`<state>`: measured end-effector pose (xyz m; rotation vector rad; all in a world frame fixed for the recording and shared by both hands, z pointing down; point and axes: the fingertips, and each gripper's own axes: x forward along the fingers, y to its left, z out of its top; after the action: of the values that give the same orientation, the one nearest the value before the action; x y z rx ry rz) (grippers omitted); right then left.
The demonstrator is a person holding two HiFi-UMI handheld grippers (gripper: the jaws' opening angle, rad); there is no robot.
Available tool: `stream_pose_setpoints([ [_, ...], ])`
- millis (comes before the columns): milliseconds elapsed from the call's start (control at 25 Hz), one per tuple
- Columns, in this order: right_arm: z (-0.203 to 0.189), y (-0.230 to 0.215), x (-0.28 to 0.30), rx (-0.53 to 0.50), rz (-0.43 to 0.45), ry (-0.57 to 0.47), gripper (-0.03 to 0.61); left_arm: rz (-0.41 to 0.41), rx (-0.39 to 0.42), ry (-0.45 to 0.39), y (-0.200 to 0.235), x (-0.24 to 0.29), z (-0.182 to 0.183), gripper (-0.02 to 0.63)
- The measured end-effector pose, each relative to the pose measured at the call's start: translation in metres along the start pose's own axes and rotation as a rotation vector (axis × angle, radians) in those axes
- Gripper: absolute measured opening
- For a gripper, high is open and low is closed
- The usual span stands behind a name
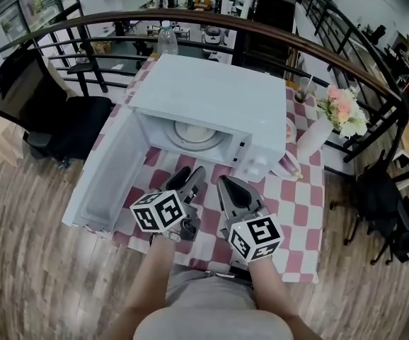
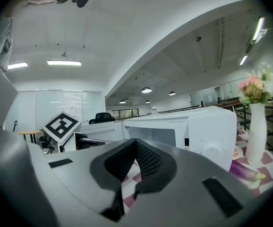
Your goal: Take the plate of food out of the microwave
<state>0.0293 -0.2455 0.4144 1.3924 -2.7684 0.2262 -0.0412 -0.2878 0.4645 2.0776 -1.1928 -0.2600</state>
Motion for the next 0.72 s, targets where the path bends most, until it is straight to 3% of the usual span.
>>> stream_pose_setpoints([
  [160, -0.006, -0.004, 0.01, 0.013, 0.001, 0.013, 0.023, 0.036, -0.052, 0.026, 0.017, 0.011, -0.002, 0.267],
  [720, -0.025, -0.019, 0.043, 0.027, -0.002, 0.069, 0.023, 0.14, -0.263, 0.104, 0.077, 0.06, -0.015, 0.27],
])
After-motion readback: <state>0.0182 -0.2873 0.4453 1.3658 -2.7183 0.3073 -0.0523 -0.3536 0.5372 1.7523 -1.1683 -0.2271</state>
